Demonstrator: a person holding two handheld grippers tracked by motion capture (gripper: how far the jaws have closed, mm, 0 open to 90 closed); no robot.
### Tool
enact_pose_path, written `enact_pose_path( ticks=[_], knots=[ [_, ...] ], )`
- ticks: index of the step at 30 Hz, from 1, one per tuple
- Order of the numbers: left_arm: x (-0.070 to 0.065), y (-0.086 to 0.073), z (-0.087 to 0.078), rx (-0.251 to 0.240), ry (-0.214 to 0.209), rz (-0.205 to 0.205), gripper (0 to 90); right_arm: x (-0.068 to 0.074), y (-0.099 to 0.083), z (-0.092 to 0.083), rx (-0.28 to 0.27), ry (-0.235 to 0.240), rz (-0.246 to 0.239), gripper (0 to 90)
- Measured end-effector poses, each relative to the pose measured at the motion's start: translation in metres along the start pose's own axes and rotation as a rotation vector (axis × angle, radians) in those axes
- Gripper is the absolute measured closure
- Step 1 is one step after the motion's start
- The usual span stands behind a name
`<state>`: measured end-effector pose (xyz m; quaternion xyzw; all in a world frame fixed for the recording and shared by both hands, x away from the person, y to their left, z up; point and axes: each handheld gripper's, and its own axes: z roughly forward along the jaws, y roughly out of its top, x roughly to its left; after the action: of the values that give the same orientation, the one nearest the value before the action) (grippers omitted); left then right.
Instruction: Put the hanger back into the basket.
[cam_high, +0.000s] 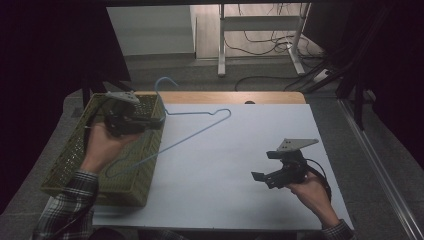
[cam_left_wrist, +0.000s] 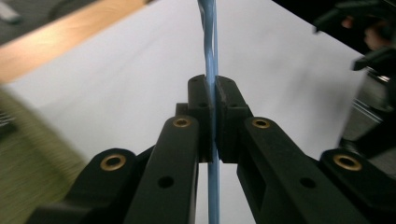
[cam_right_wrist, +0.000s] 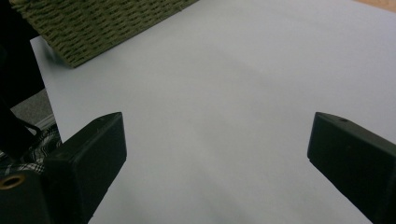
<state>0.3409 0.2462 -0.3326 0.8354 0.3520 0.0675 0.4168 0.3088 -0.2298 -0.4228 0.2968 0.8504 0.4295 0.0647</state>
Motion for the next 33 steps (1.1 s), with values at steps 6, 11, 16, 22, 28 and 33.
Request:
enact_pose_path(
  ticks=[6,11,16,22,28,33],
  knots=[
    [0.023,-0.018,-0.024,-0.029,0.087,-0.037,87.1,-0.004,-0.009,-0.006,-0.021,-0.003,0.036,4.5],
    [0.048,-0.042,-0.048,-0.06,0.169,-0.087,87.2,-0.006,-0.017,-0.005,-0.014,-0.006,0.054,4.5],
    [0.066,-0.061,-0.063,-0.071,0.228,-0.111,87.1,-0.011,-0.025,-0.005,-0.005,-0.021,0.072,4.2],
    [0.082,-0.082,-0.076,-0.078,0.286,-0.14,87.1,-0.016,-0.035,-0.01,-0.008,-0.035,0.107,3.6],
    [0.095,-0.101,-0.08,-0.095,0.333,-0.174,87.1,-0.02,-0.045,-0.014,-0.005,-0.05,0.132,3.5],
    [0.106,-0.115,-0.07,-0.09,0.341,-0.205,87.1,-0.022,-0.049,-0.014,0.002,-0.054,0.14,3.5]
  ],
)
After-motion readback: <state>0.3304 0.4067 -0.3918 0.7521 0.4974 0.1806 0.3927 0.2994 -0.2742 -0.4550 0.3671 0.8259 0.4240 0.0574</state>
